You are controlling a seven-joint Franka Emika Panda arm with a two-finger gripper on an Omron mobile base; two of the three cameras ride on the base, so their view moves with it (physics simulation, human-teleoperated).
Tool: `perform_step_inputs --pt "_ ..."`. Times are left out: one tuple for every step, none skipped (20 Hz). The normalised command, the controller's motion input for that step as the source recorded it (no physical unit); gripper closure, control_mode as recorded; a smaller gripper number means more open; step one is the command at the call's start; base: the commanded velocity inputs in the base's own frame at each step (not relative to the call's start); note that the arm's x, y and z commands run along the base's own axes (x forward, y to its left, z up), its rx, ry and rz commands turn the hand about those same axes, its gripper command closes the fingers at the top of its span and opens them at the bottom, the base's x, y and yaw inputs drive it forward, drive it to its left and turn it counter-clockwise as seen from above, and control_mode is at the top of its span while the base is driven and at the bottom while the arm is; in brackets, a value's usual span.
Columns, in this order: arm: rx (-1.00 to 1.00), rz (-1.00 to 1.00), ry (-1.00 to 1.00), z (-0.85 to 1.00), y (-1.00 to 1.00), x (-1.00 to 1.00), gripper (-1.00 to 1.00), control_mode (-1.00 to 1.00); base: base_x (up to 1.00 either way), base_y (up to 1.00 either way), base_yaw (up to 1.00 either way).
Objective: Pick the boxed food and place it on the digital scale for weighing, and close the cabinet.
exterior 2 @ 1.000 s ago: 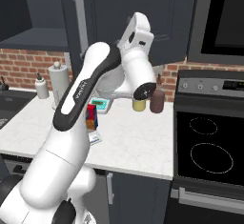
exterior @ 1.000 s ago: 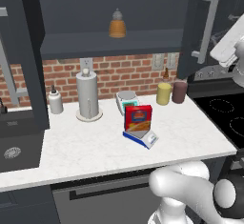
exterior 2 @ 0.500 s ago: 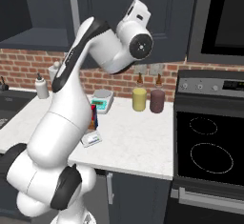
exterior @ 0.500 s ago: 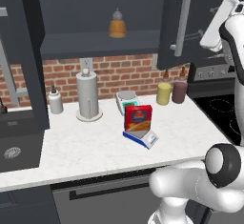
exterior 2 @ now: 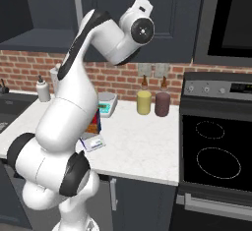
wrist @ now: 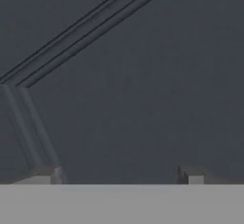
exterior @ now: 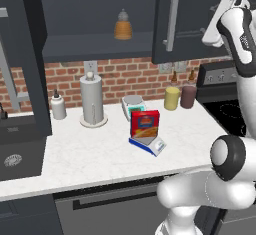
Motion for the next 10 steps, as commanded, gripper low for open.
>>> perform_step_inputs --pt "0.0 0.0 0.02 -0.38 0.1 0.77 -1.0 -1.0 0.0 0.0 0.0" --pt "0.0 0.0 0.03 -0.37 0.14 0.78 -1.0 -1.0 0.0 0.0 0.0" --pt "0.0 0.0 0.03 -0.34 0.16 0.76 -1.0 -1.0 0.0 0.0 0.0" --pt "0.0 0.0 0.02 -0.34 0.16 0.75 -1.0 -1.0 0.0 0.0 0.0" --pt "0.0 0.0 0.02 -0.37 0.15 0.79 -1.0 -1.0 0.0 0.0 0.0" --pt "0.0 0.0 0.02 -0.38 0.11 0.79 -1.0 -1.0 0.0 0.0 0.0" --pt "0.0 0.0 0.0 -0.37 0.07 0.79 -1.0 -1.0 0.0 0.0 0.0" --pt "0.0 0.0 0.0 -0.36 0.0 0.75 -1.0 -1.0 0.0 0.0 0.0" --pt "0.0 0.0 0.0 -0.36 0.0 0.75 -1.0 -1.0 0.0 0.0 0.0" --pt "0.0 0.0 0.0 -0.31 0.0 0.67 -1.0 -1.0 0.0 0.0 0.0"
